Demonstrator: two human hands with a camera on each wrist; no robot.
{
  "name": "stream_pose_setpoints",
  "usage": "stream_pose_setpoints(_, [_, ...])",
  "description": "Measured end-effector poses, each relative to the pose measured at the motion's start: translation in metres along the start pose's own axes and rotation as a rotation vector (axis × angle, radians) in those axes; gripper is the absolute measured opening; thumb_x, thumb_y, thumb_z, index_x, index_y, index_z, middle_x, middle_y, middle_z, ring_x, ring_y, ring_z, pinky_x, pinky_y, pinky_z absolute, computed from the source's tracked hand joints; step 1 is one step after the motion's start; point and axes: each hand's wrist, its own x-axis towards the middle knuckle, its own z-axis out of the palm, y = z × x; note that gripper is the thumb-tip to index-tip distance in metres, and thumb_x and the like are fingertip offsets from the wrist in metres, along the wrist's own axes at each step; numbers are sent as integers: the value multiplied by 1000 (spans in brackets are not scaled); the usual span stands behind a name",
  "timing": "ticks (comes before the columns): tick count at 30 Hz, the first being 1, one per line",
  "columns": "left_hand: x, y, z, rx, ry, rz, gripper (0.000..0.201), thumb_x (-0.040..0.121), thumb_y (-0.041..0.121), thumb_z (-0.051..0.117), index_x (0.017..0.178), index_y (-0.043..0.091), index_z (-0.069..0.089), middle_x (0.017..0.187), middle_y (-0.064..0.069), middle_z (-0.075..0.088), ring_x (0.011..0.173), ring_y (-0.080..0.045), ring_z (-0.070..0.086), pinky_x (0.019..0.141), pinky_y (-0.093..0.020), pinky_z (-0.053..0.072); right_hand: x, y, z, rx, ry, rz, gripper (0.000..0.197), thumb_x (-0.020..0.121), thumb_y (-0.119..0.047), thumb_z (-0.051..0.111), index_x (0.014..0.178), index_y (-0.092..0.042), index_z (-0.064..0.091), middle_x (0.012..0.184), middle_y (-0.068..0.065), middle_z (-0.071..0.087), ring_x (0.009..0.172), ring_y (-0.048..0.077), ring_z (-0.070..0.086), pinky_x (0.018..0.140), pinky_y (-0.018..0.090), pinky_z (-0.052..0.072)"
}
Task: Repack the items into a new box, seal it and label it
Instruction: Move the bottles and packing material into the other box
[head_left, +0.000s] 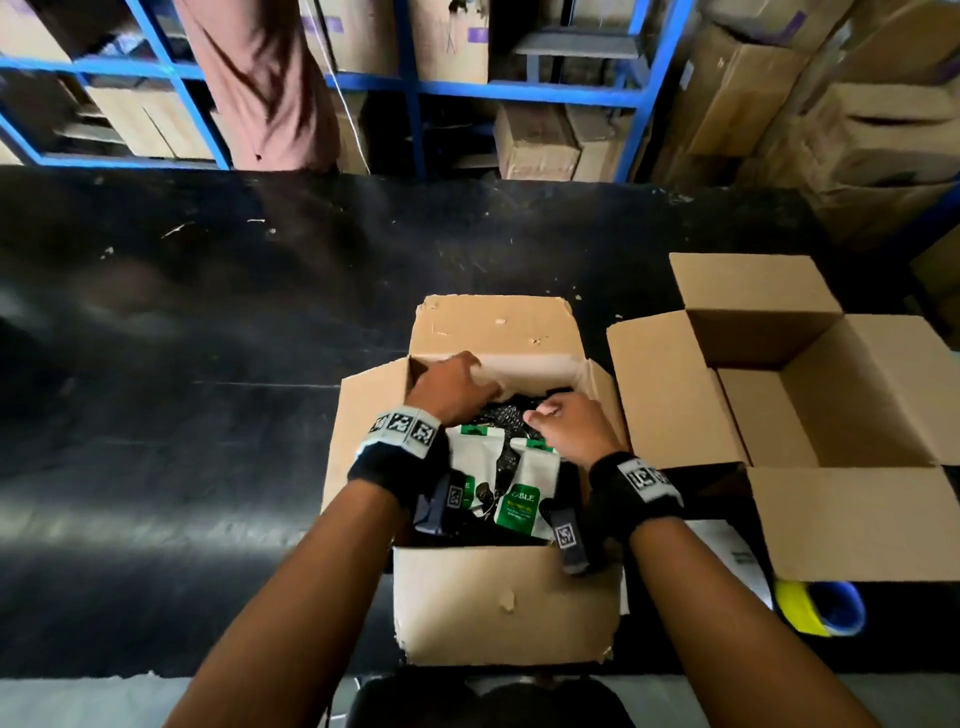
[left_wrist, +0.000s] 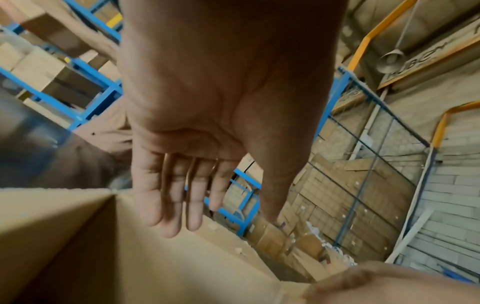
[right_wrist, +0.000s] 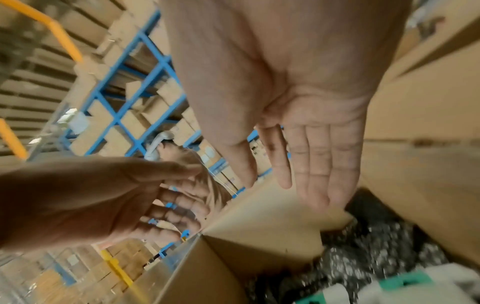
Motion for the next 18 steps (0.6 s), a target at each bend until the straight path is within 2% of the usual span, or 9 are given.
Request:
stream_pose_setpoints(2, [20, 5, 16, 59, -87, -45, 52, 86, 40, 69, 128, 12, 56, 127, -14, 64, 111, -31, 63, 99, -38, 50, 23, 3, 13, -7, -97, 92, 37, 89, -33, 69, 90, 4, 67, 92, 22, 74, 84, 35, 73, 84, 49, 60])
stream_pose_setpoints(4, [36, 1, 36, 129, -155, -102, 49, 85, 38, 72, 122, 9, 61, 126, -14, 65, 111, -32, 63, 93, -33, 50, 39, 12, 23, -86, -177, 182, 27, 86, -29, 70, 75, -6, 62, 84, 18, 72, 81, 35, 73, 76, 47, 62])
stream_pose_setpoints(6, [48, -13, 56, 216, -207, -189, 50, 81, 39, 77, 118, 7, 66, 123, -14, 67, 110, -32, 65, 85, -33, 50, 52, 24, 30, -143, -178, 247, 24, 85, -28, 69, 73, -9, 61, 89, 16, 73, 80, 35, 71, 69, 40, 60])
stream_pose_setpoints(8, [54, -31, 75, 278, -280, -265, 50, 77, 37, 81, 116, 9, 69, 122, -15, 68, 110, -32, 66, 86, -34, 51, 60, 35, 36, -191, -185, 305, 25, 88, -30, 70, 80, -8, 63, 94, 14, 72, 82, 33, 69, 64, 32, 50])
stream_pose_setpoints(12, [63, -59, 103, 298, -353, -270, 59, 63, 49, 71, 121, 43, 61, 123, 2, 68, 106, -29, 66, 95, -37, 52, 77, 50, 55, -354, -361, 405, 41, 89, -41, 70, 111, -6, 69, 117, 11, 69, 106, 31, 68, 79, 32, 53])
stream_pose_setpoints(13, [70, -67, 114, 309, -396, -330, 60, 63, 49, 68, 121, 39, 60, 121, 1, 67, 106, -29, 65, 95, -40, 52, 80, 51, 60, -381, -387, 412, 44, 89, -42, 69, 115, -7, 68, 121, 11, 69, 108, 31, 67, 84, 33, 55])
stream_pose_setpoints(15, [92, -92, 145, 314, -422, -328, 58, 63, 54, 67, 116, 30, 60, 116, -1, 68, 102, -29, 64, 92, -41, 51, 88, 54, 69, -402, -403, 442, 42, 91, -40, 68, 117, -7, 68, 123, 11, 69, 108, 30, 67, 87, 34, 55])
stream_pose_setpoints(17, [82, -74, 134, 342, -430, -305, 64, 62, 59, 69, 117, 30, 56, 125, -1, 66, 107, -29, 63, 93, -41, 50, 94, 54, 74, -413, -406, 465, 41, 92, -39, 69, 117, -7, 68, 125, 11, 68, 110, 30, 67, 87, 33, 55])
stream_pose_setpoints(18, [79, -71, 132, 348, -426, -317, 63, 67, 52, 73, 124, 29, 56, 131, -3, 62, 116, -30, 60, 98, -42, 50, 96, 54, 76, -437, -397, 461, 42, 91, -40, 69, 118, -7, 68, 126, 11, 68, 112, 30, 67, 86, 32, 54])
